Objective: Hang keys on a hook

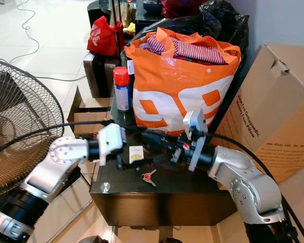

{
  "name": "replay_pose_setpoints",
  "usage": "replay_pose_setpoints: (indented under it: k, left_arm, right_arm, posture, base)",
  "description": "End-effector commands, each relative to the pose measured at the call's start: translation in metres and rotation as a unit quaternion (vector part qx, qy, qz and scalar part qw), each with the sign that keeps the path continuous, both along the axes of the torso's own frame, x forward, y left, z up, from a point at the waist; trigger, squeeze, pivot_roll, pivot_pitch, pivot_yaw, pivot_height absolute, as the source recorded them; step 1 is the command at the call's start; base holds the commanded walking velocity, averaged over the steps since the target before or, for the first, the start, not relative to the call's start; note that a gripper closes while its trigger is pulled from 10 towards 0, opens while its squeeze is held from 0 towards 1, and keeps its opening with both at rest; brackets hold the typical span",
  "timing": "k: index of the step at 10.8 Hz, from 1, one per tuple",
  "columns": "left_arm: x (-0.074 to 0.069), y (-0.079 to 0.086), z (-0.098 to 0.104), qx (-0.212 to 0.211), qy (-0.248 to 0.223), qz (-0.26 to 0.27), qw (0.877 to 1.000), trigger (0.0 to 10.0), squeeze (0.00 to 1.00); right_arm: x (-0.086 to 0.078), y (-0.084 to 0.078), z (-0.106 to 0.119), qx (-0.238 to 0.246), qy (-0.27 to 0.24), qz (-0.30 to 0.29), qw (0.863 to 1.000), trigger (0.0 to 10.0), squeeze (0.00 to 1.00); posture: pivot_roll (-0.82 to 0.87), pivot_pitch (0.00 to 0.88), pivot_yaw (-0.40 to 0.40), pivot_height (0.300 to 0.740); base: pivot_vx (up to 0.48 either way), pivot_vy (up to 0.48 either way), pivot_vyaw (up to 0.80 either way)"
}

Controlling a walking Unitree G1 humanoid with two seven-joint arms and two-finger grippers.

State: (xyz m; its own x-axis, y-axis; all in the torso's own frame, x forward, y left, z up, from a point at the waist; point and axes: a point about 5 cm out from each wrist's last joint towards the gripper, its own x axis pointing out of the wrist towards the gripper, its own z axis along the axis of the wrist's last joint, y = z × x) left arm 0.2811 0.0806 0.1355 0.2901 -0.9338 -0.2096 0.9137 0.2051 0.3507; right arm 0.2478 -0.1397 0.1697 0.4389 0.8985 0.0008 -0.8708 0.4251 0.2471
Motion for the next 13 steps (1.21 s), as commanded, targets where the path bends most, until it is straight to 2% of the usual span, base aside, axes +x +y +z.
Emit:
replay_pose_setpoints:
  k: [1, 4, 5, 6, 13]
  left_arm:
    - [0.000, -0.008, 0.007, -0.005, -0.023, -0.010, 1.000, 10.0, 0.00]
    - [0.004, -0.018, 0.014, -0.032, -0.031, -0.015, 0.999, 10.0, 0.00]
    - [0.002, -0.020, 0.013, -0.030, -0.025, -0.027, 0.999, 5.4, 0.00]
    - [0.000, -0.022, 0.012, -0.032, -0.020, -0.033, 0.999, 0.0, 0.00]
    - [-0.004, -0.027, 0.002, -0.034, -0.008, -0.034, 0.999, 0.0, 0.00]
  right_arm:
    - [0.002, -0.003, 0.006, 0.008, -0.003, -0.004, 1.000, 0.0, 0.00]
    - [-0.001, -0.003, 0.006, 0.003, 0.002, 0.012, 1.000, 0.0, 0.00]
    - [-0.002, -0.002, 0.006, 0.001, 0.003, 0.012, 1.000, 0.0, 0.00]
    - [-0.002, -0.002, 0.006, 0.001, 0.002, 0.013, 1.000, 0.0, 0.00]
    - [-0.006, -0.004, 0.009, 0.006, 0.004, 0.028, 1.000, 0.0, 0.00]
  posture:
    - [-0.12, 0.000, -0.034, 0.740]
    - [-0.13, 0.000, -0.035, 0.740]
    - [-0.13, 0.000, -0.034, 0.740]
    - [-0.14, 0.000, -0.032, 0.740]
    - [-0.14, 0.000, -0.033, 0.740]
  base:
    - [0.000, 0.000, 0.00]
    - [0.000, 0.000, 0.00]
    - [0.000, 0.000, 0.00]
    - [0.000, 0.000, 0.00]
    - [0.000, 0.000, 0.00]
